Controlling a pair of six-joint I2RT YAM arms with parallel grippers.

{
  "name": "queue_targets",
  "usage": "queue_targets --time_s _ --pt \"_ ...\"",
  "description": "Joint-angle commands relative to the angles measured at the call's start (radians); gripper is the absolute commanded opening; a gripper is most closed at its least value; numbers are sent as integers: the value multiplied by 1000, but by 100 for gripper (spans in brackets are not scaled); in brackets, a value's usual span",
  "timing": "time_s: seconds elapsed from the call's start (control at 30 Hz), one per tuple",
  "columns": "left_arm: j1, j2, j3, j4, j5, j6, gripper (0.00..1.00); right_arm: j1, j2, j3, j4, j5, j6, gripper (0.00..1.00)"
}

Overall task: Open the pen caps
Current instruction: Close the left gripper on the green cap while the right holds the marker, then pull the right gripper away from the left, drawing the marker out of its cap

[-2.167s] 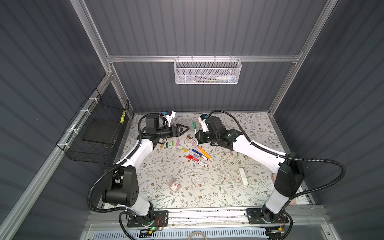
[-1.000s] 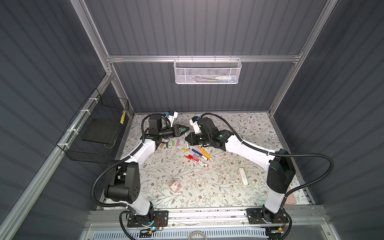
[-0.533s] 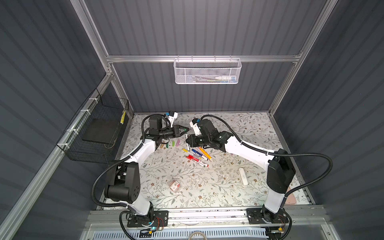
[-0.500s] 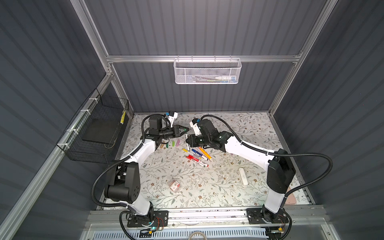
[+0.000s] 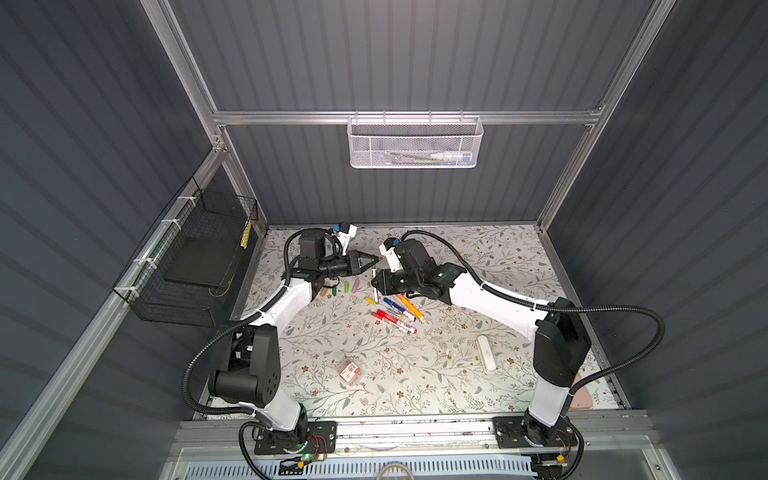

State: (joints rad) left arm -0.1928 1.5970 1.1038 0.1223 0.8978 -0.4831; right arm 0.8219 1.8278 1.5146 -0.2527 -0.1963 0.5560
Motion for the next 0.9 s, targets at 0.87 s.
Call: queue_targets --time_s 0.87 --pt "43 6 65 -33 -14 -6 0 58 -3 -170 135 -20 92 0"
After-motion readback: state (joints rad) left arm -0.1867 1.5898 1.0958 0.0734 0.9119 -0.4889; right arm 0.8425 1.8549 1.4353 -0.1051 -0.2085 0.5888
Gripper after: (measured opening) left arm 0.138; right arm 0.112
